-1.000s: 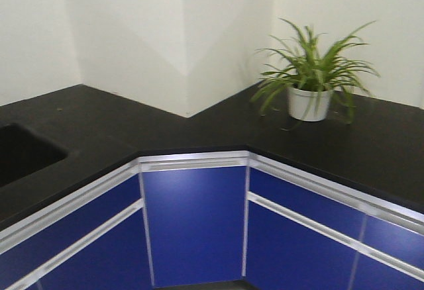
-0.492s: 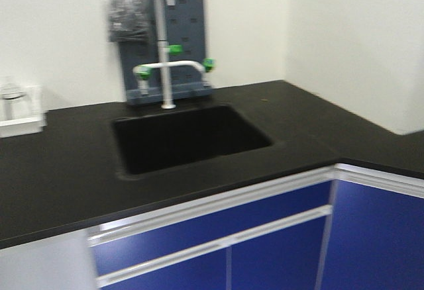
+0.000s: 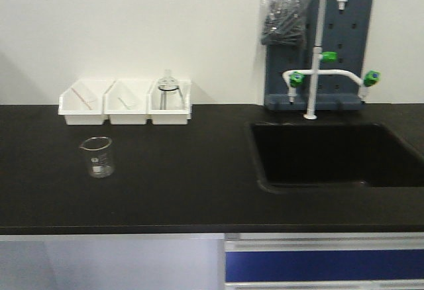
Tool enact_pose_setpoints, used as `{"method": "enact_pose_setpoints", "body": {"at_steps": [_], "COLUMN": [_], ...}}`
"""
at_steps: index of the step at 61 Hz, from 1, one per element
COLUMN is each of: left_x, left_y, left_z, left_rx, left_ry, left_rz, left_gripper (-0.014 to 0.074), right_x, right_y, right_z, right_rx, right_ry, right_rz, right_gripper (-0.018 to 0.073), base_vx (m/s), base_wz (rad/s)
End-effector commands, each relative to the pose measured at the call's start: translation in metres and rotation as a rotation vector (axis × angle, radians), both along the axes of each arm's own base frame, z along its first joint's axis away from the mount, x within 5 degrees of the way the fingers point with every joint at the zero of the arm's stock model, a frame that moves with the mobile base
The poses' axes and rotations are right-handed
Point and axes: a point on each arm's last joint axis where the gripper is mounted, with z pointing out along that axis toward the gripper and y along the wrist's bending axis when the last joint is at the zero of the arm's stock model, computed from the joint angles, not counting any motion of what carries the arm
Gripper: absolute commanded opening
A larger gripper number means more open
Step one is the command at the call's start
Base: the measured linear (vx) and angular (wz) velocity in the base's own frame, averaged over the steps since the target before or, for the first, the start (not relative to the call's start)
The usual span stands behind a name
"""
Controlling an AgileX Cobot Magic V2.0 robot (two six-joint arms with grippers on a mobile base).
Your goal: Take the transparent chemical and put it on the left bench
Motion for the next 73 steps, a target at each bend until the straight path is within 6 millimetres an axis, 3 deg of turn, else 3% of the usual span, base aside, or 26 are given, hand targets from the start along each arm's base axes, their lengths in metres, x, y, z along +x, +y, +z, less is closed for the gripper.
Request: {"method": "enact_pose_setpoints", "body": {"at_steps": [1, 32, 73], "left_x": [-0.0015, -0.0015, -0.0015], "left_y": [0.0002, 0.0002, 0.0002], "left_z": [0.0027, 0.0027, 0.0027], "left_rx": [-0.014, -0.014, -0.014], "left_ry": [-0.081, -0.081, -0.081], "left_rz": [-0.001, -0.001, -0.001], "left_gripper": [-0.0003, -0.0003, -0.0003], "right_x": [0.0013, 0.0013, 0.0013], "right_y": [0.0026, 0.0026, 0.0026], "right_z": [0.0124, 0.0124, 0.0124], "right_rx": [0.01, 0.01, 0.009], "right_ry": [-0.056, -0.056, -0.057], "right_rz": [0.031, 0.031, 0.031], "right_gripper": [-0.0007, -0.0007, -0.0007], "base_vx": [0.19, 0.25, 0.34], "base_wz": [0.69, 0.49, 0.05]}}
